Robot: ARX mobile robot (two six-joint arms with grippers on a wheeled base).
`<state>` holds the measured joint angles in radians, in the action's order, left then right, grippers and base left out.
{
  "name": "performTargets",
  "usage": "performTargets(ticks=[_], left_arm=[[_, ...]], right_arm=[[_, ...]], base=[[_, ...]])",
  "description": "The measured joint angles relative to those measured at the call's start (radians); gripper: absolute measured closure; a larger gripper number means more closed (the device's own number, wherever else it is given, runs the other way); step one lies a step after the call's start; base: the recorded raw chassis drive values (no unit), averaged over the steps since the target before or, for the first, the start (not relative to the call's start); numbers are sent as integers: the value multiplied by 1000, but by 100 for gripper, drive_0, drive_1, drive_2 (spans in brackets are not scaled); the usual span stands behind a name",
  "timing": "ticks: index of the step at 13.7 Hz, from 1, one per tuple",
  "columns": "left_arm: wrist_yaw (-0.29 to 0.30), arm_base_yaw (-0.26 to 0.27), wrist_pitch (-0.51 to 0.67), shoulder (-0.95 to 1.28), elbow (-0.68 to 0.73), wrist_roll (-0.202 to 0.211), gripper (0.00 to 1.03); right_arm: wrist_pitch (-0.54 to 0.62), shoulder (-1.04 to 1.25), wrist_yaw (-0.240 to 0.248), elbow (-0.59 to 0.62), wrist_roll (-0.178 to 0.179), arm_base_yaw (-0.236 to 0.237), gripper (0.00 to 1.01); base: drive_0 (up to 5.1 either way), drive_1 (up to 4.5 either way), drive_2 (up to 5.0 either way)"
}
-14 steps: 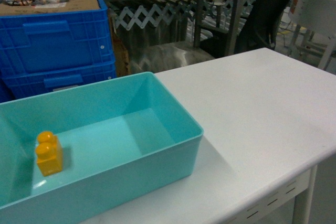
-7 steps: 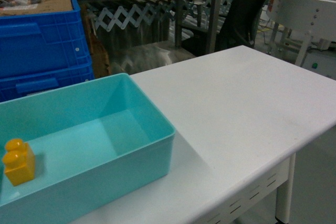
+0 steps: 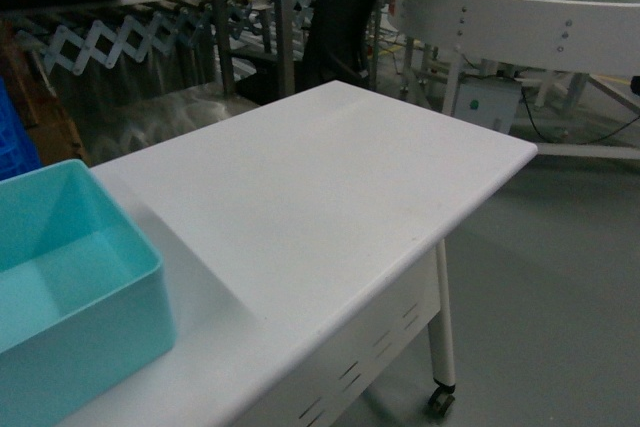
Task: Pick red block from blue box to shelf
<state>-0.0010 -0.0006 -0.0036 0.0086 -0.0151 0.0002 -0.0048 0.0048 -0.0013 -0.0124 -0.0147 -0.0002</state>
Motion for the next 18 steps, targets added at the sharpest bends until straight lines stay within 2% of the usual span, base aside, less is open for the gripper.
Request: performTargets(ticks=[18], left_arm=[[0,0,0,0,0,0,5]], right_arm=[[0,0,0,0,0,0,73]], base=[[-150,-150,-150]])
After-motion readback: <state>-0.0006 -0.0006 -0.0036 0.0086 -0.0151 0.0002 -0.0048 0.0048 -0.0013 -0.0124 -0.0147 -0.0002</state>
